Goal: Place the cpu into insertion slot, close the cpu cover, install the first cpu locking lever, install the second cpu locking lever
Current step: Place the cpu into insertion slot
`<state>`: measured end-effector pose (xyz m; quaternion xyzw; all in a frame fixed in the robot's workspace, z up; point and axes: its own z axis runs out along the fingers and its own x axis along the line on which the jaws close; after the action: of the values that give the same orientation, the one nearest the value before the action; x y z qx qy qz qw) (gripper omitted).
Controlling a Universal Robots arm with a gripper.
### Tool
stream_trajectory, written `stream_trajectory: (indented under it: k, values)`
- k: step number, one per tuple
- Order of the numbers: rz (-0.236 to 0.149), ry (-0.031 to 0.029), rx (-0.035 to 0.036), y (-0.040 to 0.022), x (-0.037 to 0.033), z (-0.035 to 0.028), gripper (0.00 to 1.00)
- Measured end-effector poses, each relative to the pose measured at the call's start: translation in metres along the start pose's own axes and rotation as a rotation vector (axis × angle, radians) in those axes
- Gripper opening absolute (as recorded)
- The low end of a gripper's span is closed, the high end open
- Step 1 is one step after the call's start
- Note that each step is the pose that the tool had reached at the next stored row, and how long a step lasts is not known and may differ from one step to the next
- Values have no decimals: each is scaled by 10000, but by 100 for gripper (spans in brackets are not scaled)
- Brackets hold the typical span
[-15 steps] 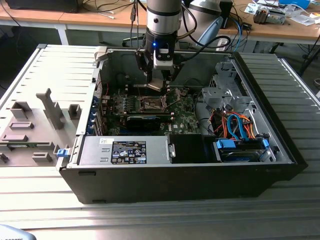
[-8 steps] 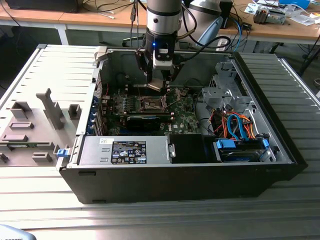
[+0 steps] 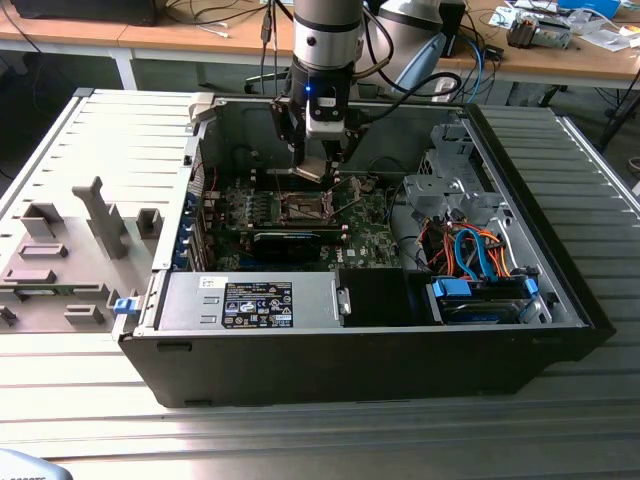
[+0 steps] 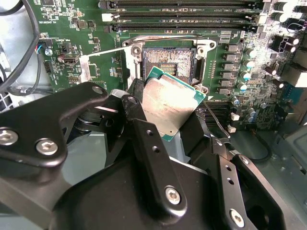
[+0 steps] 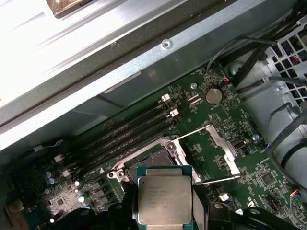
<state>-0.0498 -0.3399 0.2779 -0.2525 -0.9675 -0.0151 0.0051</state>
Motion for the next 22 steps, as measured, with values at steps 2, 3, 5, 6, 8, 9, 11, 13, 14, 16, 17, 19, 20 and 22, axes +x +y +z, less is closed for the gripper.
stream_trajectory:
  k: [2, 3, 5, 6, 8, 9, 11, 13, 14, 16, 17, 19, 20, 22]
  values:
    - [8, 0, 0, 0, 0, 0, 55]
    - [13, 0, -1, 0, 0, 0, 55]
    - [21, 0, -1, 0, 0, 0, 55]
    - [29, 0, 0, 0, 0, 0, 55]
    - [46, -1, -1, 0, 0, 1, 55]
    - [51, -1, -1, 0, 0, 0, 55]
    - [62, -1, -2, 0, 0, 1, 55]
    - [75, -2, -2, 0, 0, 1, 55]
    - [81, -2, -2, 0, 0, 1, 55]
    - [93, -2, -2, 0, 0, 1, 55]
    - [97, -3, -2, 0, 0, 1, 55]
    - [108, -3, -2, 0, 0, 1, 55]
    - [115, -3, -2, 0, 0, 1, 55]
    - [131, -3, -2, 0, 0, 1, 55]
